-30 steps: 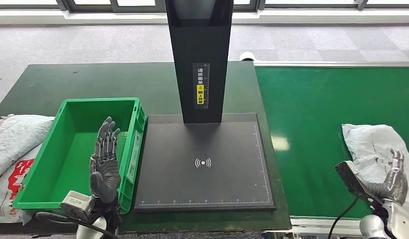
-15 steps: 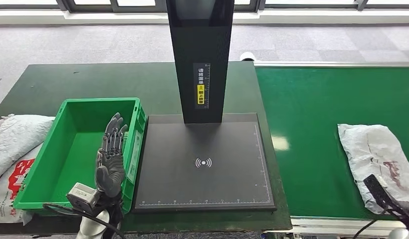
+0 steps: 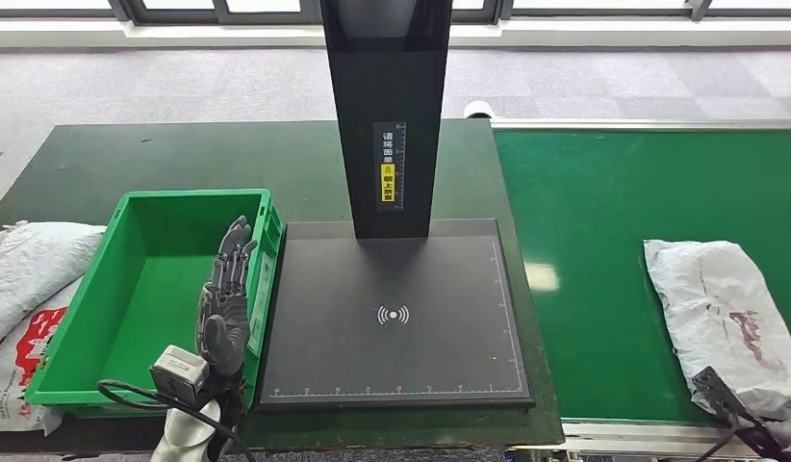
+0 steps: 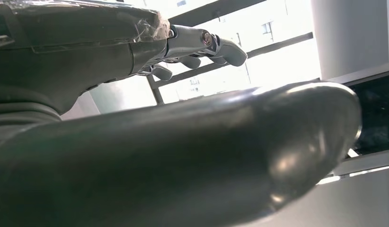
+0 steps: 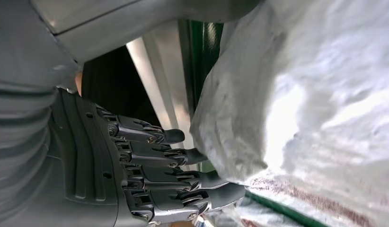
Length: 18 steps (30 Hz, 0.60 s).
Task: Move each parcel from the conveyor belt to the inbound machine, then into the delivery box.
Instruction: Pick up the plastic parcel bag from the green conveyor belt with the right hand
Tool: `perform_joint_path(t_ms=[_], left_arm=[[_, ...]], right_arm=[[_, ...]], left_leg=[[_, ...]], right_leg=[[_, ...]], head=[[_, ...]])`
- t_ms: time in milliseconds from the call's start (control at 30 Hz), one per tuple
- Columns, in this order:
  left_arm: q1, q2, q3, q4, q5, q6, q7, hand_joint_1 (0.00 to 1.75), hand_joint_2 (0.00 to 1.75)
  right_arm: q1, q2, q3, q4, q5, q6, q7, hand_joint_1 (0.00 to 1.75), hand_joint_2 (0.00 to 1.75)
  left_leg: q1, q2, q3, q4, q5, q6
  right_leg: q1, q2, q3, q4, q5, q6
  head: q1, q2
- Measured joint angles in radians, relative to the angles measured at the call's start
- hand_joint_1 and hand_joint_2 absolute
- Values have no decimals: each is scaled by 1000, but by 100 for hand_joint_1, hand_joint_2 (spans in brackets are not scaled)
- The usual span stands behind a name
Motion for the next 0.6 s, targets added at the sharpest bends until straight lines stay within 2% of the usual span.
perform_joint_path(t_ms=[167,267,300,400,433,600], left_arm=[[-14,0,-9,18,-14,19,3,0,0],[-20,0,-15,28,-17,32,5,0,0],[-21,0,-15,30,-17,36,6,0,0],[-23,0,-18,35,-17,43,6,0,0],[-23,0,-19,37,-16,45,7,0,0],[-29,0,-28,51,-8,55,6,0,0]], right_arm=[[-8,20,-3,17,-14,1,-35,0,175],[-7,40,-6,17,-26,-30,-73,0,175],[-7,49,-8,17,-28,-45,-84,29,175],[-8,70,-10,17,-30,-77,-106,160,175],[-9,75,-11,17,-30,-80,-112,175,175],[-16,89,-11,17,-30,-79,-130,175,175]], left_leg=[[0,0,1,0,0,0],[0,1,1,0,0,0],[0,1,1,0,0,0],[0,1,1,0,0,0],[0,1,1,0,0,0],[0,0,2,0,0,0]], right_leg=[[0,0,0,0,0,0],[0,1,0,0,0,0],[0,1,0,0,0,0],[0,1,1,0,0,0],[0,1,1,0,0,0],[0,1,2,0,0,0]], head=[[0,0],[0,0],[0,0],[0,0],[0,0],[0,0]])
